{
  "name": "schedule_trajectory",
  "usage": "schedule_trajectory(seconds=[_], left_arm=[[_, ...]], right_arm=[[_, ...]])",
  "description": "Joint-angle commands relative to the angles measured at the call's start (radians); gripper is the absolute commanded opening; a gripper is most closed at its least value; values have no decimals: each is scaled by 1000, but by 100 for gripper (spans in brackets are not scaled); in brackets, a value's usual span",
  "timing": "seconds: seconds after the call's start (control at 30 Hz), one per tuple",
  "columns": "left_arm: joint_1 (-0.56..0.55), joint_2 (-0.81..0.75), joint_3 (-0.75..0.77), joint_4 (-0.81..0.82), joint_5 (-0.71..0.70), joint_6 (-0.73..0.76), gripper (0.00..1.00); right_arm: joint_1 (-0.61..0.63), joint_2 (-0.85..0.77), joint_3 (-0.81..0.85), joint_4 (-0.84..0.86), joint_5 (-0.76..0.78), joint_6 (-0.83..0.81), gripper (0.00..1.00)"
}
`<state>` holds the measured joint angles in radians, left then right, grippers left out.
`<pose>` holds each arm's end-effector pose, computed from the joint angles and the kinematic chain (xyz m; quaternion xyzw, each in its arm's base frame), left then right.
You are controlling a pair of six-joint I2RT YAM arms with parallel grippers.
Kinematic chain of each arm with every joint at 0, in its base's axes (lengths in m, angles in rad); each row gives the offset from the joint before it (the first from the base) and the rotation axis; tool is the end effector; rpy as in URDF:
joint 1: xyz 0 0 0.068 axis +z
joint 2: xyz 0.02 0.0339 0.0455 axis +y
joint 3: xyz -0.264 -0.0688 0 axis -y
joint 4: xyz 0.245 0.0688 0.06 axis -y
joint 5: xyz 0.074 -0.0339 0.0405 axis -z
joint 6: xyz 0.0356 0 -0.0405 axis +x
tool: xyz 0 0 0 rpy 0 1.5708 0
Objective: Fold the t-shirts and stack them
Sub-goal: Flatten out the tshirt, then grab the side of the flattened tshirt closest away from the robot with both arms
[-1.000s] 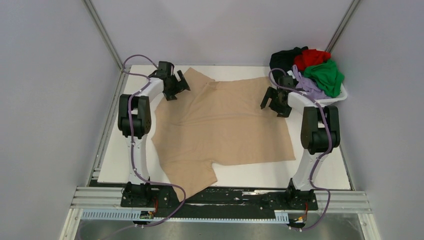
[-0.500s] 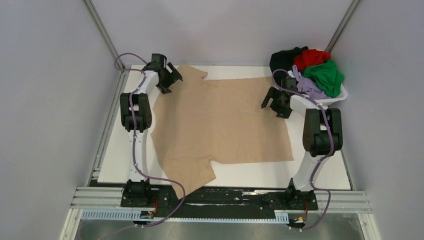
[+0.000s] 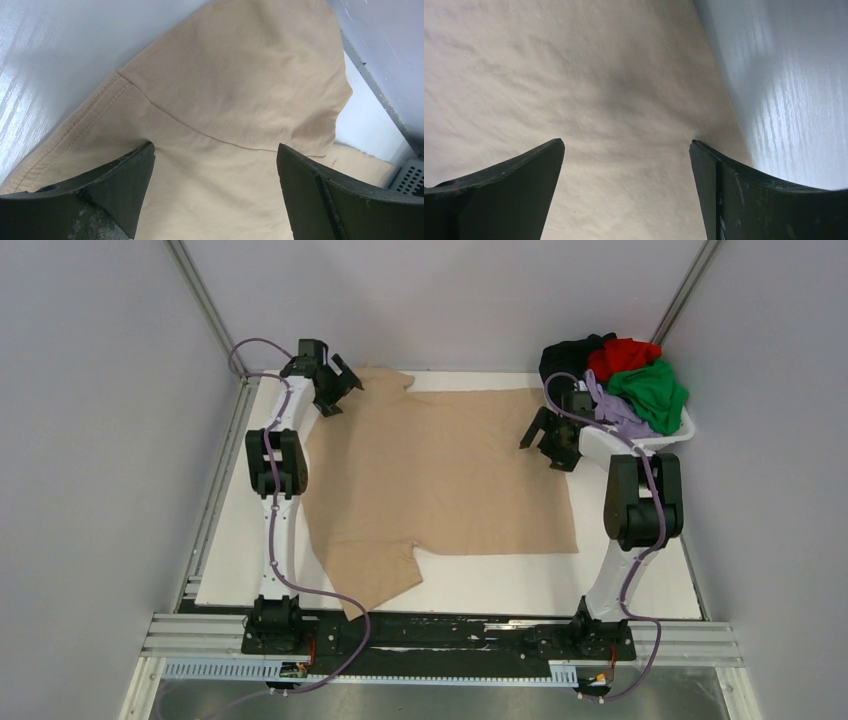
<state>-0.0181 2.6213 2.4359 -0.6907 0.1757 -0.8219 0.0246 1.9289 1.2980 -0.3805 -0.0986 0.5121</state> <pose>0.5705 -0.0166 0.1748 -0.3389 0.8737 -0.2136 0.2760 0.4036 0.0134 0.1719 0.2185 0.9349 0.1188 0.2533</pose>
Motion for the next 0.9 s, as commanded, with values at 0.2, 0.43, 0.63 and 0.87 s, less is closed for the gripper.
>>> schedule_trajectory(seconds=[0.2, 0.43, 0.63, 0.87], left_arm=[[-34, -521, -412, 12, -66, 212, 100], [-188, -1060, -981, 52, -172, 256, 100], [-340, -1496, -1379, -7, -209, 186, 100], [-541, -1748, -1677, -154, -118, 70, 100]], right_arm=[[5, -464, -243, 3, -27, 3, 100], [5, -797, -507, 2, 23, 75, 100], [2, -958, -630, 0, 135, 160, 100], [0, -1046, -687, -24, 155, 133, 100]])
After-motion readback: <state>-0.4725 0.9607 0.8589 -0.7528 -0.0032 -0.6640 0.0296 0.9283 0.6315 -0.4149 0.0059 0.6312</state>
